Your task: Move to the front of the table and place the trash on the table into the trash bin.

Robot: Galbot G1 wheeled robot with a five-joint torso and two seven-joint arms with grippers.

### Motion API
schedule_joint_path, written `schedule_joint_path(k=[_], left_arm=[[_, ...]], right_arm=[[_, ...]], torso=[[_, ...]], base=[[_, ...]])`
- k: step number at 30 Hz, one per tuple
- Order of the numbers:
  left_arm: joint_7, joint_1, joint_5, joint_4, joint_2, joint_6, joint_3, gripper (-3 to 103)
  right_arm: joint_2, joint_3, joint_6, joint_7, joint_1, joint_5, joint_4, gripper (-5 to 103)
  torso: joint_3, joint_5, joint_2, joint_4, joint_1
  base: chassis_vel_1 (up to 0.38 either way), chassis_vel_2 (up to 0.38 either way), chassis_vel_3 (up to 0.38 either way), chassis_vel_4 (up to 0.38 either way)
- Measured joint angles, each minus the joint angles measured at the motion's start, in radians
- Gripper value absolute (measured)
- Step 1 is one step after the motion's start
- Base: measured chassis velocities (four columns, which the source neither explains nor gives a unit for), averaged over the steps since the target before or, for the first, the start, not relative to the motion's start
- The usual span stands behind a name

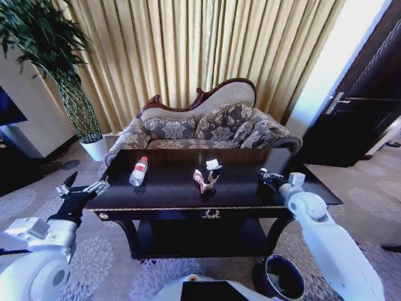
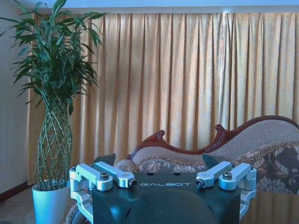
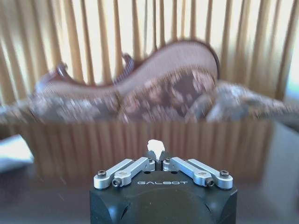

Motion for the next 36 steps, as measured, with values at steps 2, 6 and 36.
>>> schedule_joint_path(k=[2,6,36], left_arm=[[0.0,0.0,0.0,0.0,0.001,-0.008,-0.002,100],[0.0,0.0,0.0,0.0,0.002,-0.017,-0.005,100],[0.004,-0.001,-0.024,0.004,0.007,-0.028,-0.034,100]], right_arm=[[-0.007,0.055,0.026,-0.014,-0.048,0.03,0.08,3],[-0.007,0.124,0.058,-0.016,-0.118,0.056,0.178,3],[0.071,0.272,0.108,0.036,-0.351,0.025,0.469,3]], torso=[[0.0,-0.0002,0.0,-0.0003,0.0],[0.0,-0.0002,0.0,-0.0004,0.0],[0.0,-0.0001,0.0,-0.0002,0.0]], base=[[0.0,0.0,0.0,0.0],[0.0,0.0,0.0,0.0],[0.013,-0.012,-0.012,0.012]])
